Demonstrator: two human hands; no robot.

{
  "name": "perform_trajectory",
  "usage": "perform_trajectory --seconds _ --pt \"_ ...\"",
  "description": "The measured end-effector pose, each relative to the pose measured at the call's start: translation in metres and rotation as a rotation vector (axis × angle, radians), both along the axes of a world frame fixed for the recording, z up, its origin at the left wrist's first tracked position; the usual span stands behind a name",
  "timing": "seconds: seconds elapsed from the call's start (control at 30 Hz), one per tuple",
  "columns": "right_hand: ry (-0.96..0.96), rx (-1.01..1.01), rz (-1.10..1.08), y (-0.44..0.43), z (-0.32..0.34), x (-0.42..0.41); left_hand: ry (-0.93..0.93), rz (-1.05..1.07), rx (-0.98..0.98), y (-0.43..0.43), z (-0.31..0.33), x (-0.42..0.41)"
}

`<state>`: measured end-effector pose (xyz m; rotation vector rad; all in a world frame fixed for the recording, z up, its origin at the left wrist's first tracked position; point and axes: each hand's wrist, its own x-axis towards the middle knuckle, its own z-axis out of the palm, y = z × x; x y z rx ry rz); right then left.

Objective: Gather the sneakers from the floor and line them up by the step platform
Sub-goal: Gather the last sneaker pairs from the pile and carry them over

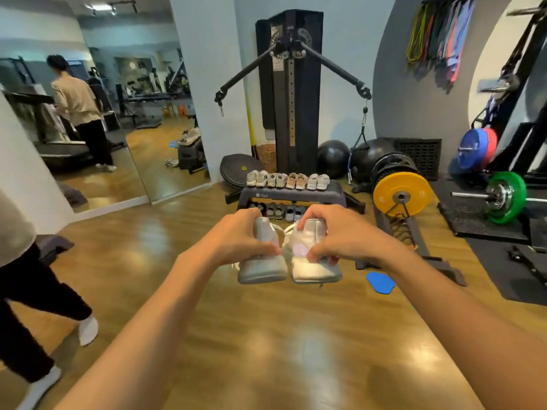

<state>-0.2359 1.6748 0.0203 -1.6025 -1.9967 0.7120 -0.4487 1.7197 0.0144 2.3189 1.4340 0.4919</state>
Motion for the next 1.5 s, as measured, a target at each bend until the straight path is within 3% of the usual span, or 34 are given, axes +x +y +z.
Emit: perform_trajectory --seconds 0.6,0.8,1.0,1.23,1.5 --pt "-0.302 0.23 -0.115 0.456 -0.067 -0.003 0.181 -0.018 0.223 0.461 -0.084 0.033" --pt "-0.527 0.236 -0.091 0.601 -0.108 0.016 0.115 -0.085 0.139 0.609 -0.113 0.051" --pt "-0.476 0.214 -0.078 0.761 -0.133 0.034 0.13 -0.053 0.074 0.76 -0.142 0.068" --pt "-0.414 0.099 -0.154 0.934 -0.222 0.043 0.104 0.019 -0.041 0.928 -0.245 0.076" --pt "-0.33 -0.141 -0.291 1.09 -0.414 0.06 0.042 0.013 -0.103 1.098 -0.425 0.082"
